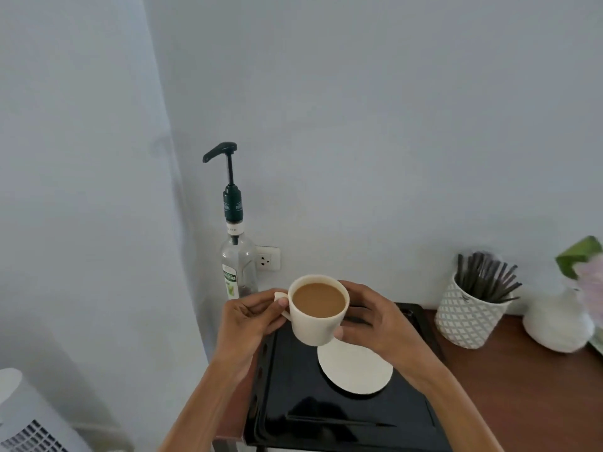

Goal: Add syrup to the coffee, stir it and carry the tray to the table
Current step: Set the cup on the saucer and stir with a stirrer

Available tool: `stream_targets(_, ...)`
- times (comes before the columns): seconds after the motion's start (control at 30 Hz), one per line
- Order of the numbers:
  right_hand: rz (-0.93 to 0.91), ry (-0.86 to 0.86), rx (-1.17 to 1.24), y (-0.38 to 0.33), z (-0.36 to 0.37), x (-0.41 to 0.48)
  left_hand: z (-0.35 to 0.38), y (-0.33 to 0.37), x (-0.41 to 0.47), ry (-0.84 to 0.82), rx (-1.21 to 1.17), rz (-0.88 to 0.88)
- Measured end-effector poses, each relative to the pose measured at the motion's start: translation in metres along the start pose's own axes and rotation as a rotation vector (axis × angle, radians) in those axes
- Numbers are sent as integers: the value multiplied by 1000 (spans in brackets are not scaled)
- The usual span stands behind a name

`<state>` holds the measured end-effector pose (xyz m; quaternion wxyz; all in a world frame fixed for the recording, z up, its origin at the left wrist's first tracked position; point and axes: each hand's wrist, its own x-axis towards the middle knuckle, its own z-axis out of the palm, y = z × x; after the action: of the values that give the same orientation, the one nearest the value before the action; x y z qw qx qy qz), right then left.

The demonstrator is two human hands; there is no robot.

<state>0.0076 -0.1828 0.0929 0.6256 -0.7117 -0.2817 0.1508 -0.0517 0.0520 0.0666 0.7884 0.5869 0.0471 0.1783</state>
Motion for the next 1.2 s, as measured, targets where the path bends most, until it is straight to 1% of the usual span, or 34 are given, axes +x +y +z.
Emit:
stream_targets(0.13,0,103,1,25,-9,-13,12,-25,-6,-16,-20,-19)
stream_targets(0.2,8,120,2,35,-13,-20,18,-35,-10,-10,-14,-31)
stream_targets(0.53,78,144,41,73,-37,-33,45,-73,-18,-22,-27,-92)
stream_targets(0.77,124,159,71,100,-53,-31,53,-105,-6,-49,30,-153)
stream_targets(1.2,200,163,65,138,-64,-15,46,-140,19,-81,81,-246)
